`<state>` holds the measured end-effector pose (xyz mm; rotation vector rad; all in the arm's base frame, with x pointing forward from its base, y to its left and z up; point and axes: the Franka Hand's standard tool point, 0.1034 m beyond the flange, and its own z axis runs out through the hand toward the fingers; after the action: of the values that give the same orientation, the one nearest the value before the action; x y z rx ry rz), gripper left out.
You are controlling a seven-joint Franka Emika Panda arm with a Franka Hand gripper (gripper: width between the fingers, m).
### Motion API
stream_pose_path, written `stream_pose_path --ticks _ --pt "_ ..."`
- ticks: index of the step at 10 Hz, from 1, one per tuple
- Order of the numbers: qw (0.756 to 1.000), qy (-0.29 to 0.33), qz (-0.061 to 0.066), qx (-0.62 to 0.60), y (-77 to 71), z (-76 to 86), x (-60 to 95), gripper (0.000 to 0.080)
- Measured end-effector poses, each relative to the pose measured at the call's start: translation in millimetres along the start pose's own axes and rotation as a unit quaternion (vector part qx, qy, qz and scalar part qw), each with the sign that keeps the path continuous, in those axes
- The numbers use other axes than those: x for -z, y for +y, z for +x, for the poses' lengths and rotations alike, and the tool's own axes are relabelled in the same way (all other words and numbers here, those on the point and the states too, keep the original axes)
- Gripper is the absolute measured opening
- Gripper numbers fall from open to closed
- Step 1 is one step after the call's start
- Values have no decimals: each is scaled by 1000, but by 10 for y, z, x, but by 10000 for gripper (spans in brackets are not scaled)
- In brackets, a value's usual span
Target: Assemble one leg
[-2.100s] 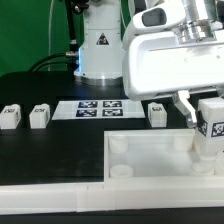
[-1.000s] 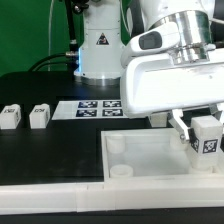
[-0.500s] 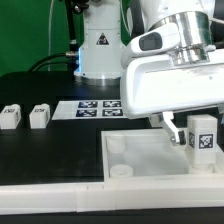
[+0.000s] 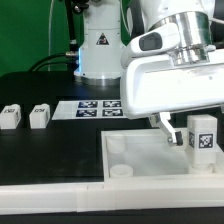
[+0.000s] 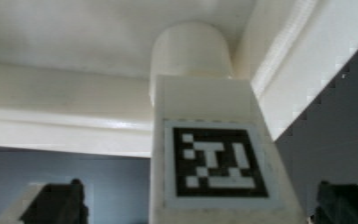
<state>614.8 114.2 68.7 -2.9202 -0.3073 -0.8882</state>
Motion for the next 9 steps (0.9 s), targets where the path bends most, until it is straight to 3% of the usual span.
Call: stream_pose_path --ticks 2,4,6,9 --pt "1000 0 0 0 0 2 2 649" --pt "1000 -19 4 -1 -2 142 159 649" --pt "999 -49 8 -1 21 191 207 649" --pt "980 -193 35 -14 -31 104 164 649"
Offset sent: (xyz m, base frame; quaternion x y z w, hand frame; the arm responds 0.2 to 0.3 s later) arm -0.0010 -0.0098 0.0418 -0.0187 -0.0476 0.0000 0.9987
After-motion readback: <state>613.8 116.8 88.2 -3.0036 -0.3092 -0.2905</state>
